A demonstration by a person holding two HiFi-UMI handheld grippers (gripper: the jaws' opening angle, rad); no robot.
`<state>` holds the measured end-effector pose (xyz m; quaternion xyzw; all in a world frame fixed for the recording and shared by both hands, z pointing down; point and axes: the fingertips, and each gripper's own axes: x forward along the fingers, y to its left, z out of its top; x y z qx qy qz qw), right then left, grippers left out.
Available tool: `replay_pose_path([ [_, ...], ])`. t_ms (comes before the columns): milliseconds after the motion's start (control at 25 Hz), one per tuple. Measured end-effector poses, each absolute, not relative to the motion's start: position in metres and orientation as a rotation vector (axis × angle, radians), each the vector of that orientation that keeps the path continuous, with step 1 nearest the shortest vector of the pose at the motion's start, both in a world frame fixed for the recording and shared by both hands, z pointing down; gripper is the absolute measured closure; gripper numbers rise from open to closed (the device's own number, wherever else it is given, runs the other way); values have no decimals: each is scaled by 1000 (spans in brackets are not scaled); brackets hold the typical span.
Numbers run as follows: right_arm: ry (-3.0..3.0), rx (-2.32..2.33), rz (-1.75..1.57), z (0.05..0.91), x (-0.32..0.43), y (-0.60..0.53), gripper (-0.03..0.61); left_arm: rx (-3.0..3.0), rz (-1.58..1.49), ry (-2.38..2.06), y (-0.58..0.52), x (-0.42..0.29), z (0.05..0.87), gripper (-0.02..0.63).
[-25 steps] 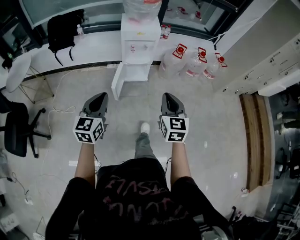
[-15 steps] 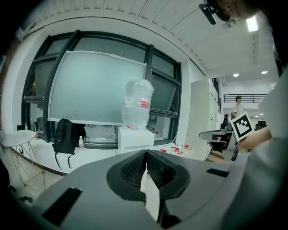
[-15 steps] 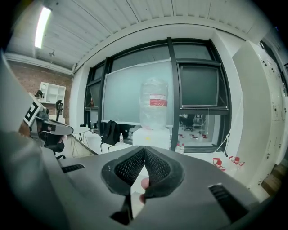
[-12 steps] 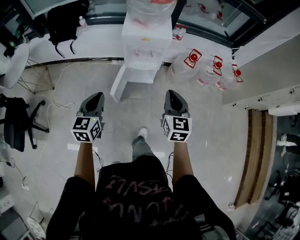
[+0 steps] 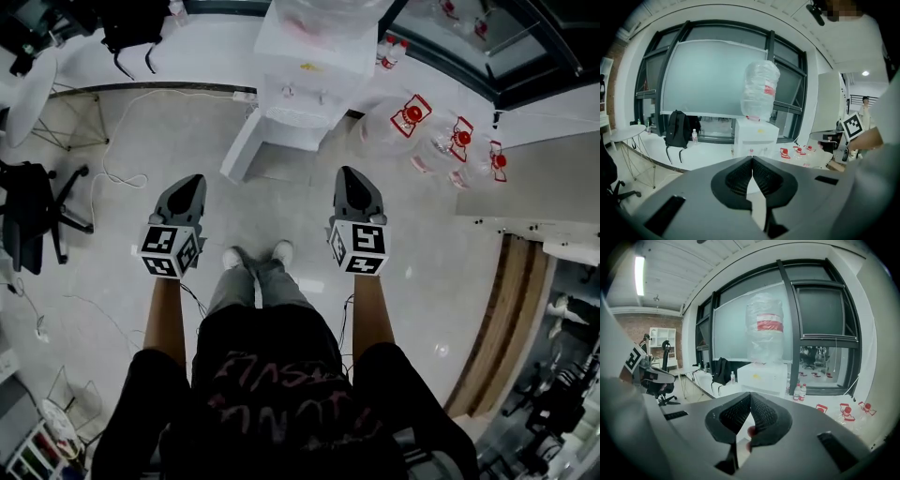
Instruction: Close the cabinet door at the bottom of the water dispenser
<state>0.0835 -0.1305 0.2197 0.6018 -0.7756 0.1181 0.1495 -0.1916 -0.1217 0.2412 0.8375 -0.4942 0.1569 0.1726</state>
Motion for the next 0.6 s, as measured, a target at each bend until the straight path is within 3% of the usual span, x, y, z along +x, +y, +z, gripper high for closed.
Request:
replay_pose_path([
  [600,-2152,1719,400,291,58,-182,565,2336,516,-1290,-179,-216,330,598],
])
